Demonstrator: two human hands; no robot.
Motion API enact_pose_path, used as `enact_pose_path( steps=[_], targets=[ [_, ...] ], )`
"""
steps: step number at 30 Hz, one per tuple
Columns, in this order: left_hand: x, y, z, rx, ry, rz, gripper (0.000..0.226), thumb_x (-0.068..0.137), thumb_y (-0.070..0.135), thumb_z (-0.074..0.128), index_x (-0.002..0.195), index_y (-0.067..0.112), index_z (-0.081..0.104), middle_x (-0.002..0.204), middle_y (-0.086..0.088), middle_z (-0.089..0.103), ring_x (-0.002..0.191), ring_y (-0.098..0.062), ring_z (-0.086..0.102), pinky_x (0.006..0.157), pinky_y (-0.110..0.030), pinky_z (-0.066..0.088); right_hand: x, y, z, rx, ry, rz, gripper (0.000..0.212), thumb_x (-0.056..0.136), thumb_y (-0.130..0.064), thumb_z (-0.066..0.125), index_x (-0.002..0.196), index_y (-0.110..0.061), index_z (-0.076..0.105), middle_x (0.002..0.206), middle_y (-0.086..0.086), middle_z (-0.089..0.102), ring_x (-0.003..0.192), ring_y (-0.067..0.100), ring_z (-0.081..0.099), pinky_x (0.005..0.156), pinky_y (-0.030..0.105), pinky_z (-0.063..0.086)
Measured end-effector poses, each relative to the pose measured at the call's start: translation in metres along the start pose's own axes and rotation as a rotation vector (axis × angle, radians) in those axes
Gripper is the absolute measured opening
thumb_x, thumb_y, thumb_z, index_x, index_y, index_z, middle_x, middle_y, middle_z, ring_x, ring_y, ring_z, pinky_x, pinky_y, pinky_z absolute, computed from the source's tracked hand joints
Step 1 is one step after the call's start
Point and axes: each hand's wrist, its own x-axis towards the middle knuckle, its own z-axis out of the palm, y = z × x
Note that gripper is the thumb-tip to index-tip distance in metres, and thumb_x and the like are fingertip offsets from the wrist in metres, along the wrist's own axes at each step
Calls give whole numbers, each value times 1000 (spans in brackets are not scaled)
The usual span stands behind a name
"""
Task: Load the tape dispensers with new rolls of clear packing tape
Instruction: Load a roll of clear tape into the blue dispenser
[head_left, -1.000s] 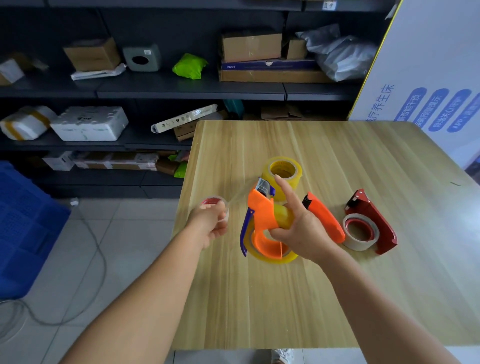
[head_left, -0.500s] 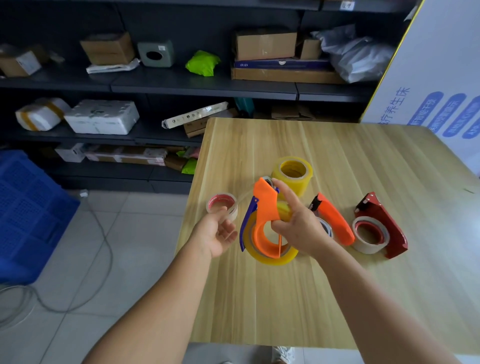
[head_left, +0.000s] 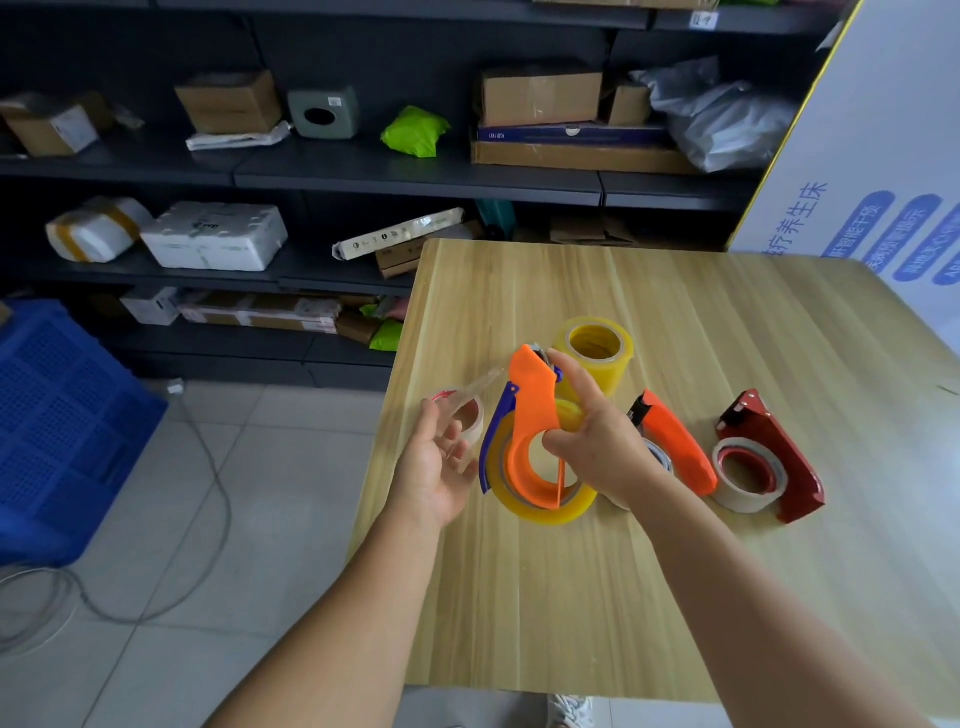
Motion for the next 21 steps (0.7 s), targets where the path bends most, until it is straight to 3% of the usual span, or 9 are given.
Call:
enact_pose_path(
  steps=[2,4,6,8,10,13,16,18,21],
  targets=[
    [-3,-2,-3,-18,-30,-41,39,85,57,58,102,22,66,73,2,47,65,-11,43,57,-27,44,-1,-2,1,-19,5,-1,85,80,-11,59,133,-64,20,62,1,53,53,15,52,51,29,45],
    [-8,-2,-2,-23,-53,-65,43,73,50,72,102,20,64,69,1,43,63,-12,41,57,-27,45,0,-4,2,-36,16,-4,85,79,-11,59,133,-64,20,62,1,52,52,15,52,51,29,44],
    [-11,-2,-1,-24,-20,-51,47,62,35,82,102,18,63,72,0,47,70,-14,47,72,-33,51,-1,-6,2,-56,16,-5,84,79,-11,58,135,-62,21,60,0,51,51,15,51,49,28,43],
    [-10,-4,-1,6,78,36,42,74,20,77,112,22,59,95,-4,61,98,-16,56,94,-38,45,-3,-8,4,-72,3,-11,84,79,-10,58,136,-60,22,59,-1,49,50,14,50,47,27,42],
    [-10,-4,1,134,168,195,39,79,16,74,113,26,58,115,-3,61,116,-18,53,94,-35,39,-4,-9,5,-84,-3,-11,84,80,-9,58,137,-58,21,59,-1,49,50,14,51,47,25,42],
    [-11,-3,2,319,186,278,19,80,21,74,95,27,65,117,3,63,115,-20,55,90,-33,36,-4,-10,6,-79,4,0,83,80,-10,58,137,-59,21,61,1,50,52,15,51,48,26,42],
    [-8,-8,1,414,117,111,26,84,37,68,109,29,66,120,2,65,123,-20,52,103,-37,36,-3,-14,6,-40,14,-10,83,81,-9,58,136,-59,22,66,3,53,53,16,52,48,27,45],
    [-7,-11,1,435,80,54,31,85,44,66,110,26,65,111,2,69,114,-18,57,106,-38,38,-2,-18,6,-28,18,-26,83,82,-8,58,136,-58,22,67,2,53,54,16,51,48,26,44],
    [-13,-8,6,467,53,42,29,90,49,58,108,27,61,98,6,69,92,-10,58,97,-34,40,1,-19,6,-15,27,-27,83,81,-9,58,136,-59,22,68,4,54,54,16,52,49,27,44]
  ],
)
